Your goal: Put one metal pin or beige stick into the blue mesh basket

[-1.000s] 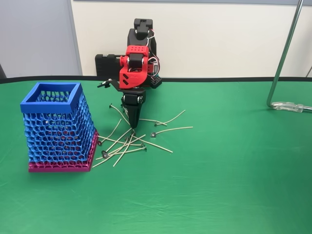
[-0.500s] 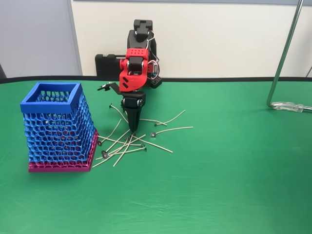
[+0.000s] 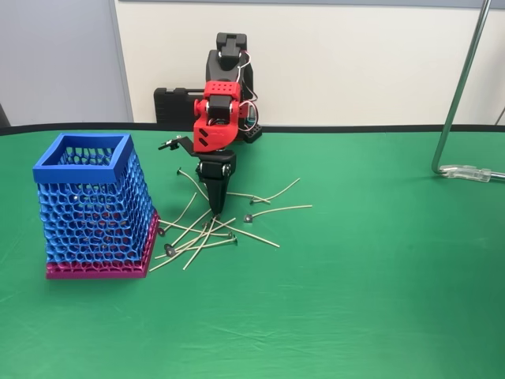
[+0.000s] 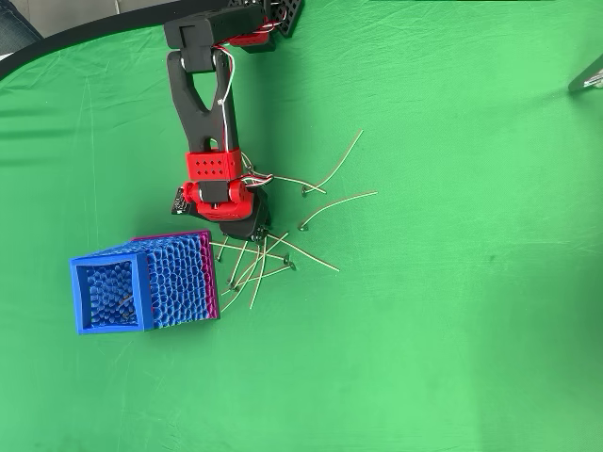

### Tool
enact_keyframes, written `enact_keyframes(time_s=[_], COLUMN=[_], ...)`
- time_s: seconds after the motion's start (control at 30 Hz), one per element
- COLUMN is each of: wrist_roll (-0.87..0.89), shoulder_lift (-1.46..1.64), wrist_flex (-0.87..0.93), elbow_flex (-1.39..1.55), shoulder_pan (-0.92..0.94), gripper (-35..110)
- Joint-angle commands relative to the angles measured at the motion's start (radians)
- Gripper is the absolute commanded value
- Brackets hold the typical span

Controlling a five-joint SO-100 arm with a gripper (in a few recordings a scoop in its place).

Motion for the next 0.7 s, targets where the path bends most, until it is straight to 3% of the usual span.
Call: enact_keyframes(time_s=[0.0,0.67], wrist_roll=[0.003,-0.002], shoulder_lift=[0.006,-0.025], wrist_flex=[0.005,0.003], elbow_flex=[-0.028,-0.055], shoulder_pan=[-0.003,0.014], gripper=[11,11])
